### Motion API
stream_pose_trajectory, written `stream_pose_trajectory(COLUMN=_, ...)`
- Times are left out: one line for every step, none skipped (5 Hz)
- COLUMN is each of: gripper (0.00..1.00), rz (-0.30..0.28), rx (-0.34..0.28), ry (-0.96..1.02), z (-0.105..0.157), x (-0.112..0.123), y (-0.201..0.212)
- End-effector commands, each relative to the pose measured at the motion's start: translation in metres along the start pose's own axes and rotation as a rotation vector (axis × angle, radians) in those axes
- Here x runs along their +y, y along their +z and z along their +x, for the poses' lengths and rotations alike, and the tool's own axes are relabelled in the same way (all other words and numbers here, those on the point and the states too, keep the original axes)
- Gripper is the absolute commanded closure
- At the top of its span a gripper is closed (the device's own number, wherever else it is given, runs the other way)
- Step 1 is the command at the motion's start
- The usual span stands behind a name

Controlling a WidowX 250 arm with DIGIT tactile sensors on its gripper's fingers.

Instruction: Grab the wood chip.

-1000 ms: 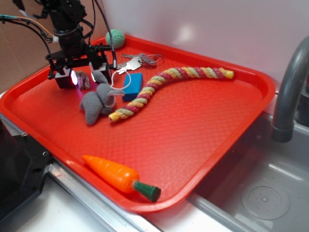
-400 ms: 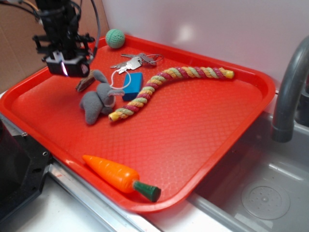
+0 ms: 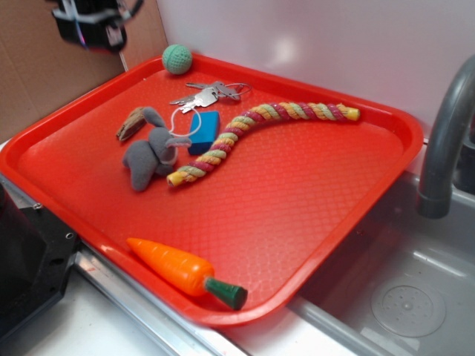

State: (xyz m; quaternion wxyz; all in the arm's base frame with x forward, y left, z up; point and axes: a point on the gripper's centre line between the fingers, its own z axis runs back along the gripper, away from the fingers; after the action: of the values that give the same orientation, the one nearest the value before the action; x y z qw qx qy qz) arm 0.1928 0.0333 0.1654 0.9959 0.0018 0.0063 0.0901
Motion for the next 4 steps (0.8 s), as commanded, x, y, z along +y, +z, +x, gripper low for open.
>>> stream_pose_trajectory(gripper=0.00, rz=0.026, rx=-0.049, ry=-0.010, z=0.028, x=0.046, y=-0.044)
stream_pose_trajectory(gripper=0.00, rz=0.060, rx=-0.035, ry=0.017, z=0.032, x=0.057, y=-0.079)
stream_pose_trajectory(gripper=0.00, rz=0.104, rx=0.002, ry=0.013, z=0.030, x=0.063, y=-0.110)
stream_pose_trajectory(gripper=0.00, rz=0.124, rx=0.027, ry=0.009, z=0.020, x=0.067, y=-0.134)
